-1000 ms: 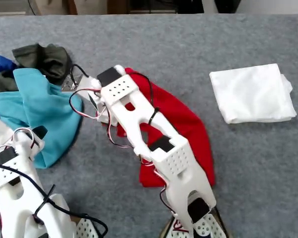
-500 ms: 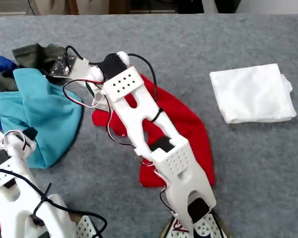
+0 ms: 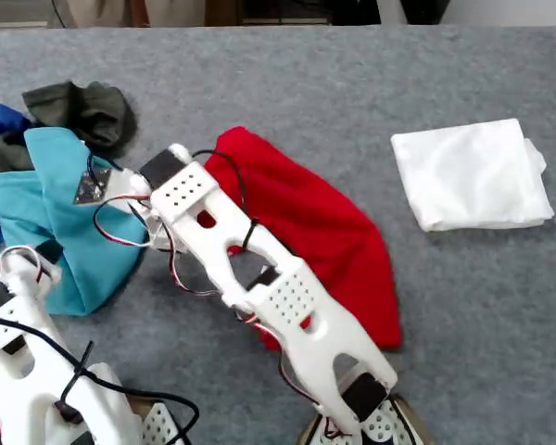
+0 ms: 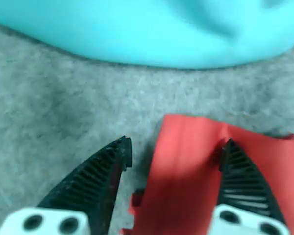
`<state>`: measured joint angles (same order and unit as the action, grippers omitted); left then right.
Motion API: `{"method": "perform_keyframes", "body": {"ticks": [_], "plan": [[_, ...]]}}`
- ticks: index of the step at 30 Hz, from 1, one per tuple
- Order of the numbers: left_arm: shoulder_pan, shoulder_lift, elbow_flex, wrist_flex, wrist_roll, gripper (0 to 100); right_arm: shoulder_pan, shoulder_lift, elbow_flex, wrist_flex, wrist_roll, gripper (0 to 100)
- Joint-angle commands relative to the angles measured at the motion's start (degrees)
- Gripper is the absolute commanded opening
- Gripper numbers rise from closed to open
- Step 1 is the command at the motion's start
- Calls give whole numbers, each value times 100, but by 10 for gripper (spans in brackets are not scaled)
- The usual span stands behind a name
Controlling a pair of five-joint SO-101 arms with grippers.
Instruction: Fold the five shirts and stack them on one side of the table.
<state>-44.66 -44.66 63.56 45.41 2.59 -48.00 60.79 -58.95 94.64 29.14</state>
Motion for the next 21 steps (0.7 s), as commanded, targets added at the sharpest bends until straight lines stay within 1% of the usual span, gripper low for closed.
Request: {"method": "perform_keyframes", "body": {"ticks": [1,8,10,16,17,21], "plan": [[-123,-75,-299,-79,35,314,-57,312,-734,-53,0,292],[-123,-75,-281,-79,35,314,-57,1033,-1921,229,0,289],[-123,-75,-273,-79,35,314,-31,1156,-2141,290,0,248],[-105,-75,-255,-79,35,314,-31,1297,-2571,413,-9,19],[-114,-75,-255,-79,35,314,-31,1279,-2607,413,-53,0],[-114,-75,-255,-70,35,314,-22,1270,-2862,457,-237,19]]}}
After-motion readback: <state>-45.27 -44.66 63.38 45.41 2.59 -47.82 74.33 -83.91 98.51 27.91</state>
